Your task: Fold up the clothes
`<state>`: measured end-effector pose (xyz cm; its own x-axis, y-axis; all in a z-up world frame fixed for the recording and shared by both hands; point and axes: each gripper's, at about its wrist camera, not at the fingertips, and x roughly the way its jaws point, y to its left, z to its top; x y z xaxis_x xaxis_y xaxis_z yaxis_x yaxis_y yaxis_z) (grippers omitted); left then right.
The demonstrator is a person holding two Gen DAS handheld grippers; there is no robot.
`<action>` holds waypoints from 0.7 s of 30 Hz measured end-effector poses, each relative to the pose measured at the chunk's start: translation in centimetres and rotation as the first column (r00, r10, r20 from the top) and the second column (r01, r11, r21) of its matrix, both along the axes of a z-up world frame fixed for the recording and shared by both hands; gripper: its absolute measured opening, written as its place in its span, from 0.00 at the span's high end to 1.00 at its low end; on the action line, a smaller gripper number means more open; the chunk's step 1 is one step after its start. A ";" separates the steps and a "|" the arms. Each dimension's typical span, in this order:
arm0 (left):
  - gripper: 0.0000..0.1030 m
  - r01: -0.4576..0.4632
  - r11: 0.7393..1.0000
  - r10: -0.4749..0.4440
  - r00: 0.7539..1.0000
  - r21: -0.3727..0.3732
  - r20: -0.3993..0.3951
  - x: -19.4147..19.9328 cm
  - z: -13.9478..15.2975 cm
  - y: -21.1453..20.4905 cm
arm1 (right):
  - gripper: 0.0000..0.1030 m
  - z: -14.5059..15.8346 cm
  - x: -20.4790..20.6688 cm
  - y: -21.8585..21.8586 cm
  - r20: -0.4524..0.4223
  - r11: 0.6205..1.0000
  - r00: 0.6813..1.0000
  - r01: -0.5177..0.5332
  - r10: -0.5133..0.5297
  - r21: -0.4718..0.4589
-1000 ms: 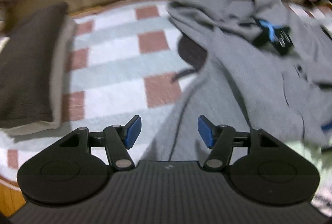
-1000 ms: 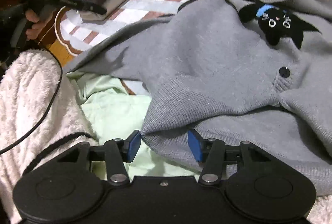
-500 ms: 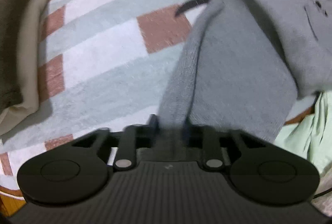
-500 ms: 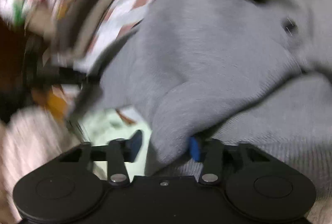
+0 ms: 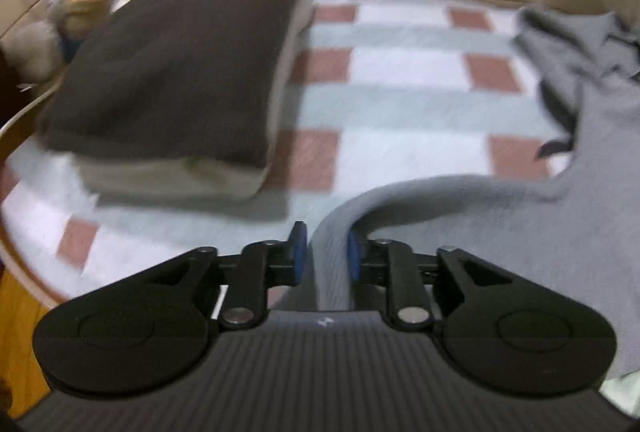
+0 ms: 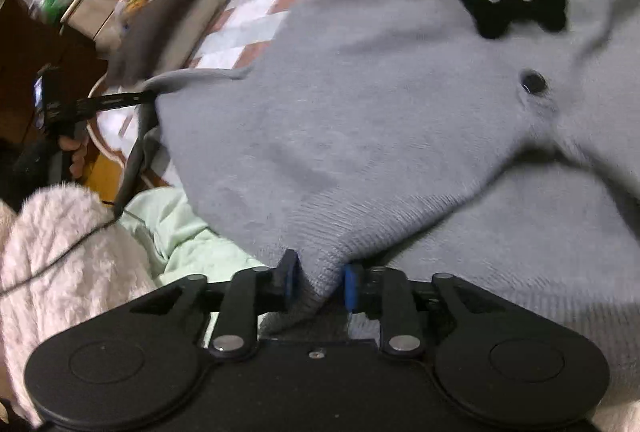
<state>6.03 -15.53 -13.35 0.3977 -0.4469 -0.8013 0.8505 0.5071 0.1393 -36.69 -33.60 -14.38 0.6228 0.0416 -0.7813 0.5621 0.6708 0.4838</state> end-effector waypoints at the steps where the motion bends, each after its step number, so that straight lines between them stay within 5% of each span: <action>1: 0.61 -0.030 0.999 0.030 1.000 -0.013 0.007 0.0 -0.2 0.9 | 0.61 0.2 0.1 0.4 -0.009 0.999 1.000 -0.021 0.021 -0.028; 5: 0.55 -0.100 0.991 0.098 0.995 -0.088 -0.020 0.3 -0.1 5.3 | 0.52 0.4 0.7 1.7 -0.028 0.990 0.995 -0.099 0.097 -0.097; 9: 0.43 -0.103 0.991 0.097 0.993 -0.081 -0.071 0.2 -0.9 8.6 | 0.46 0.4 1.3 2.0 -0.018 0.986 0.993 -0.122 0.121 -0.112; 16: 0.24 -0.155 0.987 0.150 0.981 -0.031 -0.121 -0.6 -4.2 10.9 | 0.43 -1.9 0.7 -0.8 0.061 0.982 0.984 0.158 -0.165 0.108; 21: 0.02 -0.116 0.992 0.115 0.993 0.040 0.019 -3.0 -5.2 9.6 | 0.43 -2.8 0.2 -1.1 0.123 0.969 0.968 0.201 -0.218 0.141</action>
